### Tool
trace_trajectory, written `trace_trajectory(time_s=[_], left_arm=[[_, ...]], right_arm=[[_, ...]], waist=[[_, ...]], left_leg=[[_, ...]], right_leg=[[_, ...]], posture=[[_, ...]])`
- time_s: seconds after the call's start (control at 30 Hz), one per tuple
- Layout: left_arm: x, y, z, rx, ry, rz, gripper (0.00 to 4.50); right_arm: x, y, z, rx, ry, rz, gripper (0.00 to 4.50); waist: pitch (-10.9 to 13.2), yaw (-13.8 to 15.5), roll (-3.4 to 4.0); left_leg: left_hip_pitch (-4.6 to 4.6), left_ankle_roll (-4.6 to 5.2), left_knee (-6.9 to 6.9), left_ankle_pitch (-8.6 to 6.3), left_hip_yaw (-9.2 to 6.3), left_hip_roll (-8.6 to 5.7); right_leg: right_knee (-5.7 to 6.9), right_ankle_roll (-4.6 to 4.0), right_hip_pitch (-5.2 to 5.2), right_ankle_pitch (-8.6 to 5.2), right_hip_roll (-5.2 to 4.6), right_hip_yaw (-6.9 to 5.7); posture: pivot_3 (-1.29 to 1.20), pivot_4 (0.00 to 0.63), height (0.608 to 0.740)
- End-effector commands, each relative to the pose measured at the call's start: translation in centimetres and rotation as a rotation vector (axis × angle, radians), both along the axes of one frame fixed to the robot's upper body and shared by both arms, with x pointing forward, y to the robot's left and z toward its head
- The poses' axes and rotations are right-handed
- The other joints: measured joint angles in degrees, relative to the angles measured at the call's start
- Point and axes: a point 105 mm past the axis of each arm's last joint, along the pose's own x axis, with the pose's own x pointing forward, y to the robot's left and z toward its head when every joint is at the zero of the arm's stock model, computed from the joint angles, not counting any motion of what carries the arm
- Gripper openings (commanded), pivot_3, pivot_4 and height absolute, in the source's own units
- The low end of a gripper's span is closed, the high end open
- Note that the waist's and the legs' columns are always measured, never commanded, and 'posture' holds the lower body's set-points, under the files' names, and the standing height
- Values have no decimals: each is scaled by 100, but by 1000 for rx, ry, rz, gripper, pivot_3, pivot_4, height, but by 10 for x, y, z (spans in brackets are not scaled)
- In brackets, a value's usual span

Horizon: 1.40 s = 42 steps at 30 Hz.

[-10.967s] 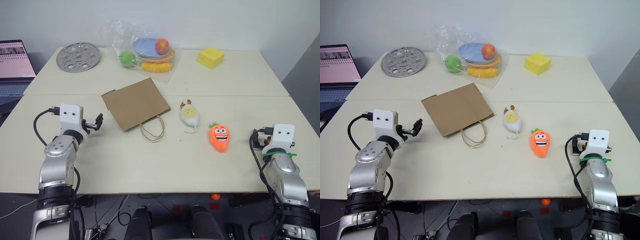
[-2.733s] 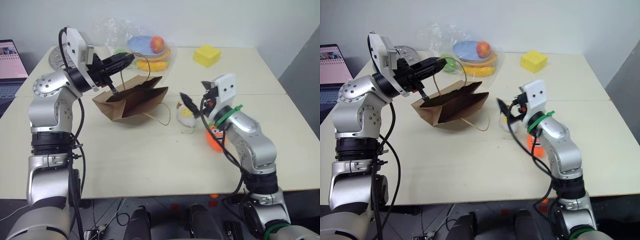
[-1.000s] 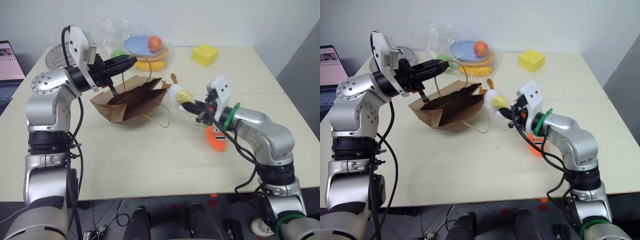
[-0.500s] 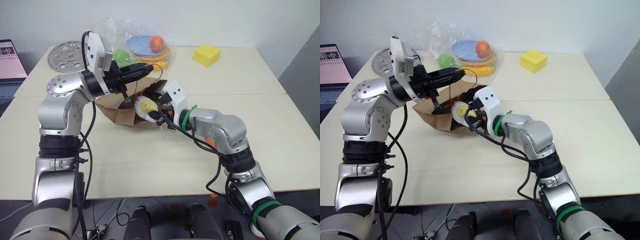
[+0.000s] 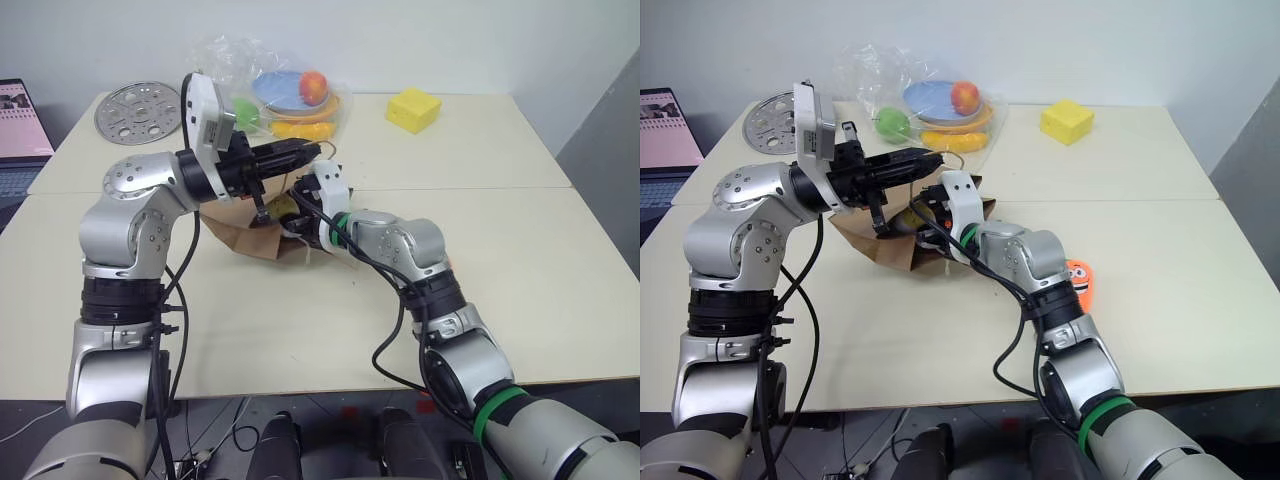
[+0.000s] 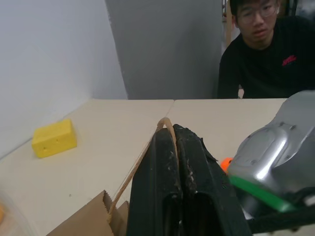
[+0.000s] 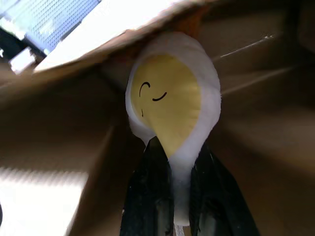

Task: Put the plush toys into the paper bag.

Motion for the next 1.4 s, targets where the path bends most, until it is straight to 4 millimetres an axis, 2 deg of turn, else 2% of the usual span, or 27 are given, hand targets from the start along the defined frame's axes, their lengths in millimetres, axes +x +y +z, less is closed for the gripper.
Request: trace_trajectory(time_s=[0.03, 0.2, 0.3, 0.43, 0.63, 0.73, 0.93, 1.03, 1.13, 1.3, 1.4], left_arm=[[-9, 1, 18, -30, -44, -20, 0], [-6, 6, 17, -15, -44, 5, 0], [-4, 11, 14, 5, -45, 26, 0], [-2, 18, 11, 19, -38, 40, 0], [1, 21, 12, 24, -42, 49, 0], [7, 28, 13, 35, -46, 74, 0], [13, 36, 14, 42, -53, 95, 0], [16, 38, 14, 42, -57, 107, 0], [16, 38, 14, 43, -62, 109, 0], [16, 42, 15, 44, -67, 115, 0], [17, 43, 13, 47, -64, 116, 0]], right_arm=[[2, 17, 7, 75, -7, -21, 10], [2, 19, -7, 78, -14, -57, 10], [0, 19, -9, 73, -57, -42, 10], [-7, 12, 10, 93, -213, 20, 1377], [-12, 4, 16, 69, -292, 46, 3483], [-20, -10, 21, 38, -371, 59, 4465], [-47, -50, 24, -29, -470, 49, 4465], [-63, -83, 32, -57, -515, -4, 4465], [-79, -108, 33, -103, -533, -40, 4465], [-91, -163, 16, -259, -508, -234, 4465], [-98, -196, -14, -367, -428, -386, 4465]], waist=[[0, 2, 0], [0, -13, 1], [0, -29, 1], [1, -27, 1], [1, -19, 1], [1, -17, 1], [0, 19, 0], [0, 16, 0], [0, 22, 0], [-1, 63, -2], [-1, 61, -2]], left_leg=[[0, 0, 0, 0, -1, 0], [0, 0, -1, 0, -1, 0], [0, 0, -3, 0, 0, 0], [-1, 0, -4, 0, 0, 0], [0, 0, -3, 0, 0, 0], [0, 0, -3, 0, 0, 0], [-7, 0, -2, 0, -2, 0], [-6, 0, -2, 0, -3, 0], [-6, 0, -2, 0, -3, 0], [-5, 0, -1, 0, -1, 0], [-2, 0, 0, 0, 4, 0]], right_leg=[[0, 0, 0, 0, 0, -1], [0, 0, -2, 0, 0, 0], [0, 0, -3, 0, 0, 0], [-1, 0, -4, 0, 1, 1], [0, 0, -3, 0, 1, 0], [-1, 0, -3, 0, 1, 0], [-6, 1, -3, -1, 0, -3], [-4, 1, -3, -1, 0, -3], [-5, 1, -2, -1, 0, -2], [-8, 2, -1, -2, 0, -1], [-7, 3, 1, -3, 0, 4]], posture=[[0, 150, 740], [0, 150, 740], [0, 150, 740], [0, 150, 740], [0, 150, 740], [0, 150, 740], [0, 150, 740], [0, 150, 740], [0, 150, 740], [0, 150, 740], [0, 150, 740]])
